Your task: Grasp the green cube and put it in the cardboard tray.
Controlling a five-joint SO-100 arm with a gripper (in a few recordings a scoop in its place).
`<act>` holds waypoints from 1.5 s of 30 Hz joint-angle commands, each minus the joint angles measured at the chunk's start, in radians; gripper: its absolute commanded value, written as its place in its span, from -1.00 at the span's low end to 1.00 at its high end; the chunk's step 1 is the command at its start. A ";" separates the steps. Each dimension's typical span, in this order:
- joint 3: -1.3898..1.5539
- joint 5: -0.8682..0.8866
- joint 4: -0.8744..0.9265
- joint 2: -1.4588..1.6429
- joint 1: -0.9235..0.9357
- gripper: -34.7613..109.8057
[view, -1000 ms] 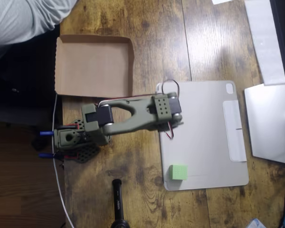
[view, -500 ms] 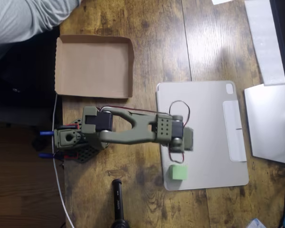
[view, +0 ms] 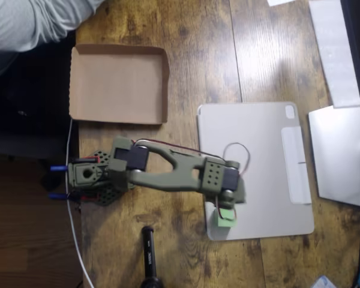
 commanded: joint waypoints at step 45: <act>0.259 -0.071 -0.278 0.043 0.112 -0.15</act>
